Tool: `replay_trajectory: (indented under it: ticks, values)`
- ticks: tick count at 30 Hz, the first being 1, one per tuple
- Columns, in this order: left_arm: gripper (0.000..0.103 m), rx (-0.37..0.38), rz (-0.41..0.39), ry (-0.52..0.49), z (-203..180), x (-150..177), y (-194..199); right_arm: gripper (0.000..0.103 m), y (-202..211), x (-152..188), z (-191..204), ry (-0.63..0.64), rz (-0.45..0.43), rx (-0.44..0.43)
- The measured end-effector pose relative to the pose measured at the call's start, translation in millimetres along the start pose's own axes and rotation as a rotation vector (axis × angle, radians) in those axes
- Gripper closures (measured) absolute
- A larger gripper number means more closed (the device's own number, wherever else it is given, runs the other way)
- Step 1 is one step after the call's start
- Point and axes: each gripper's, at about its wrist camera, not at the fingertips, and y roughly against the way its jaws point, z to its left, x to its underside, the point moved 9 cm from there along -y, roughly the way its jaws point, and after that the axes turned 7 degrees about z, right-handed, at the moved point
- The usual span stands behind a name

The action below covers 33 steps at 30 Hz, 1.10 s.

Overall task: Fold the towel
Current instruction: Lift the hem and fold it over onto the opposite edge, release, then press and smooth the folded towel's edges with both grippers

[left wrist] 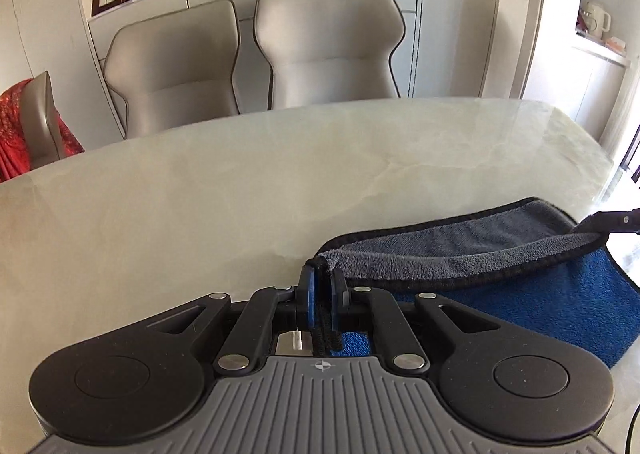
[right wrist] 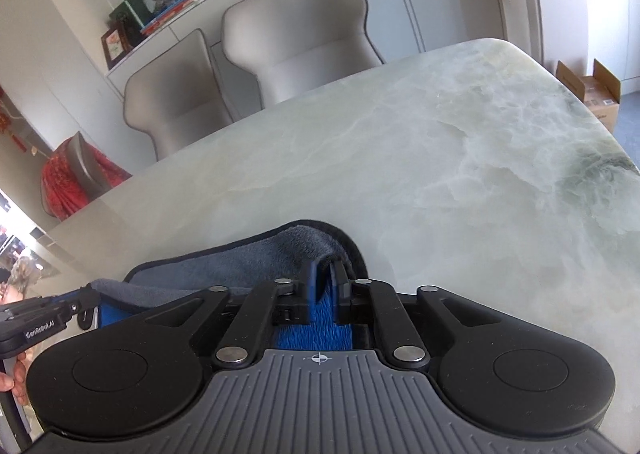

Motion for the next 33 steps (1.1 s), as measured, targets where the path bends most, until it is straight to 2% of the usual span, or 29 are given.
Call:
replay_trajectory:
  ticks: [4,6,10,14,17,21,25,29,33]
  values:
    - [0.084,-0.021,0.001,0.029,12,0,-5,0.073,6,-9,-3,0.01,-0.071,0.018]
    - [0.074,-0.031,-0.007,0.053,19,0,-5,0.073,5,-9,-3,0.029,-0.065,0.017]
    - [0.075,-0.072,-0.024,0.084,33,2,-3,0.073,8,-7,0,0.119,-0.111,0.066]
    - [0.075,-0.086,-0.042,0.087,39,4,1,0.073,24,-11,-1,0.106,-0.187,0.051]
    - [0.074,-0.071,-0.084,0.061,34,9,13,0.073,18,-7,5,0.176,-0.116,0.042]
    - [0.074,-0.022,-0.111,0.03,17,11,19,0.073,5,3,26,0.309,-0.077,0.047]
    - [0.073,0.037,-0.137,-0.027,-8,5,19,0.073,-9,10,53,0.4,-0.027,-0.017]
    - [0.07,0.095,-0.106,-0.074,-28,1,1,0.073,-25,20,74,0.544,0.018,0.006]
    - [0.07,0.078,-0.041,-0.118,-34,1,-27,0.073,-42,19,70,0.556,0.046,0.052]
